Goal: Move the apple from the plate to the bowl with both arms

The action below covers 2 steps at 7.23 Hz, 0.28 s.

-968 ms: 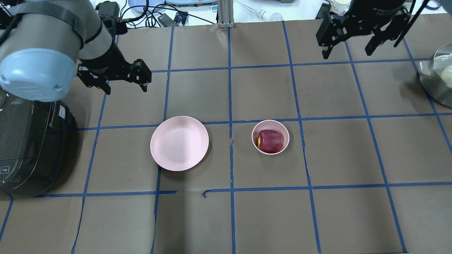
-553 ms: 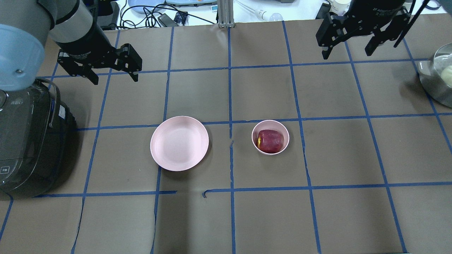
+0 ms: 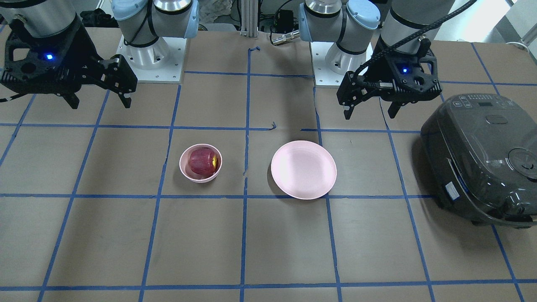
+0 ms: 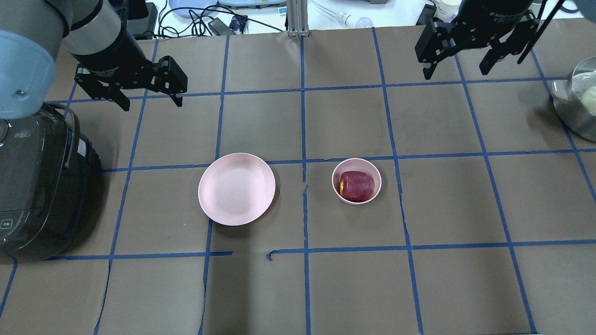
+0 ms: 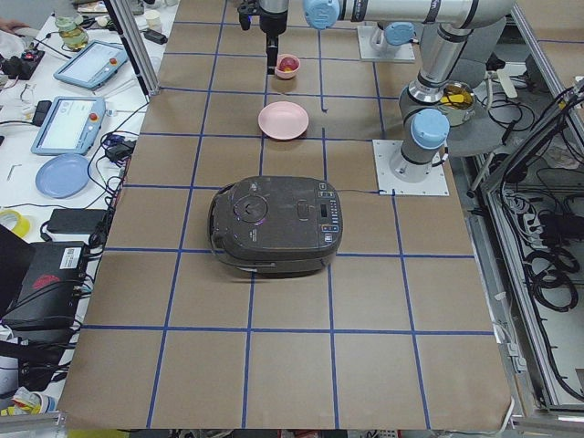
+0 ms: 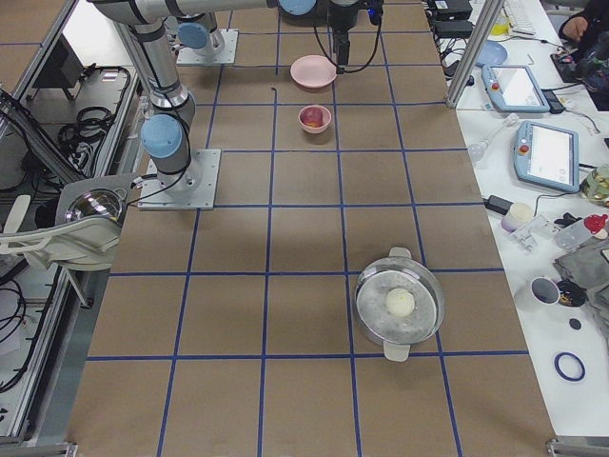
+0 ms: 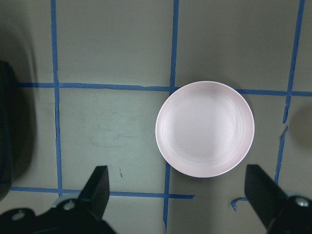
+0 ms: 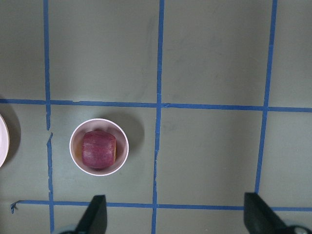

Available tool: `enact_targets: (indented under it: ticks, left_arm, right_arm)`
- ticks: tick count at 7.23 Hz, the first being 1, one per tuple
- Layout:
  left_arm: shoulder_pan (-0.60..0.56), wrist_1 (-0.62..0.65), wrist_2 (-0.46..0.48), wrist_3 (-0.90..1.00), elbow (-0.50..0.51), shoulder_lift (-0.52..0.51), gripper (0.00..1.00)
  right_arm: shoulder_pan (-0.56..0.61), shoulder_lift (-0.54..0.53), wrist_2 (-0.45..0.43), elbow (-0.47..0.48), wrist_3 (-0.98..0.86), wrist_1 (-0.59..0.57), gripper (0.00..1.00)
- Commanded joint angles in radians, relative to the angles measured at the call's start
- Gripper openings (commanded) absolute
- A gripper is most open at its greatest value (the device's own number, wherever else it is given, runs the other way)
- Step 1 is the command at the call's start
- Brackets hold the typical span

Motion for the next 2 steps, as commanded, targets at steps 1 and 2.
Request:
enact_targets:
  ticks: [1,2]
  left_arm:
    - [0.000,-0.001,0.001,0.000,0.003,0.004,1.00]
    - [0.000,-0.001,0.004,0.000,0.002,0.013,1.00]
  right_arm:
    - [-0.001,0.000,-0.001,0.000,-0.001,0.000,1.00]
    - [-0.001,-0.002,-0.003,0.000,-0.001,0.000,1.00]
